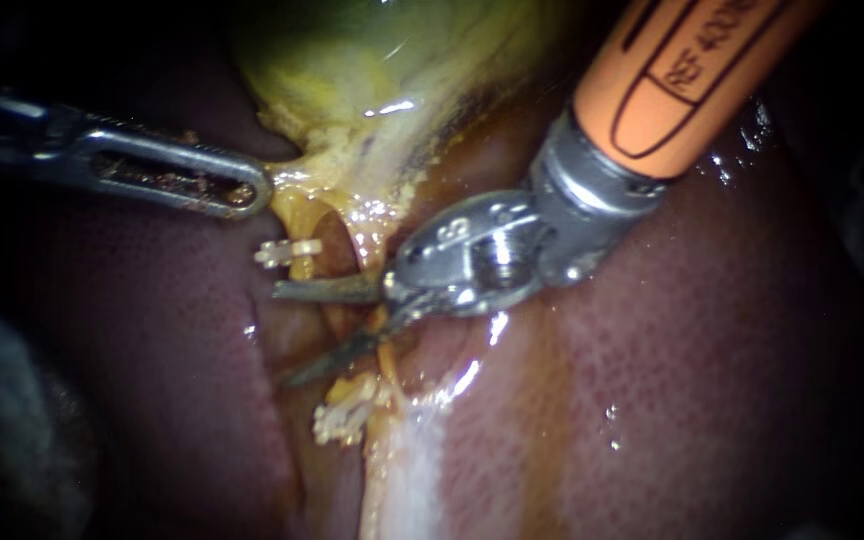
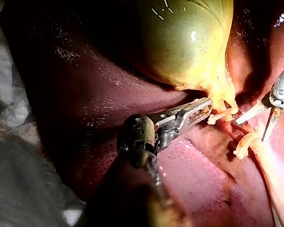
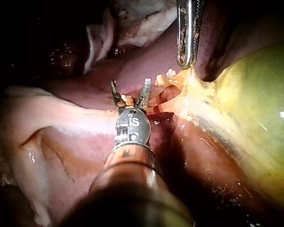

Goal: Go back from the cut left tube

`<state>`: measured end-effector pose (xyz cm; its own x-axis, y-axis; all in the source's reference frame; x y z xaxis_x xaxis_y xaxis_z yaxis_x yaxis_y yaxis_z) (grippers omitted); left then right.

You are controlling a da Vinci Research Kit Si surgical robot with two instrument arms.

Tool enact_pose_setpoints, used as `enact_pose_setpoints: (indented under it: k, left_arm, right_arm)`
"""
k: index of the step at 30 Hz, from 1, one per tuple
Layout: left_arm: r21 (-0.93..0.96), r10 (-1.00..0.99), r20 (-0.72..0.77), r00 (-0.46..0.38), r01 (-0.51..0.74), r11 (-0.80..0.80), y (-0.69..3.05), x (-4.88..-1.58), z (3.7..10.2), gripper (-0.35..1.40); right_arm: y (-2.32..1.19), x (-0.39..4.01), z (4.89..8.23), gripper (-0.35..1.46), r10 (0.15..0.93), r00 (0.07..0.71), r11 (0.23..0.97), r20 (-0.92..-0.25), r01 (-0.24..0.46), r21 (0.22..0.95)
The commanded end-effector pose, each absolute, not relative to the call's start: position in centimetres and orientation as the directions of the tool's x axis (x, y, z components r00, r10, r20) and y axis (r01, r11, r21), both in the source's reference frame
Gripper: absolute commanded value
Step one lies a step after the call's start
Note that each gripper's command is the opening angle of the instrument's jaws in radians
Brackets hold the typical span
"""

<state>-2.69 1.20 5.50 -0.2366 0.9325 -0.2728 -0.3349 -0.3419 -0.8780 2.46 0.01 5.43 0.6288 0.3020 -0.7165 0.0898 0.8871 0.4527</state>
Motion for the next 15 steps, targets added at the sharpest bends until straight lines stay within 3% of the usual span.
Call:
enact_pose_setpoints:
  k: [1,6,15]
  left_arm:
    - [-0.880,0.934,-0.268,-0.235,-0.335,-0.336,1.20,-2.68,5.50,-0.35]
    - [-0.879,0.934,-0.269,-0.234,-0.337,-0.337,1.19,-2.67,5.49,-0.35]
    - [-0.878,0.934,-0.270,-0.233,-0.338,-0.338,1.19,-2.65,5.49,-0.35]
  right_arm:
    - [-0.02,2.36,5.41,1.43,0.296,0.649,0.890,-0.701,0.079,0.450]
    - [-0.08,1.96,5.36,1.43,0.242,0.711,0.909,-0.660,0.072,0.411]
    - [0.00,1.23,5.26,1.36,0.212,0.743,0.931,-0.634,0.044,0.363]
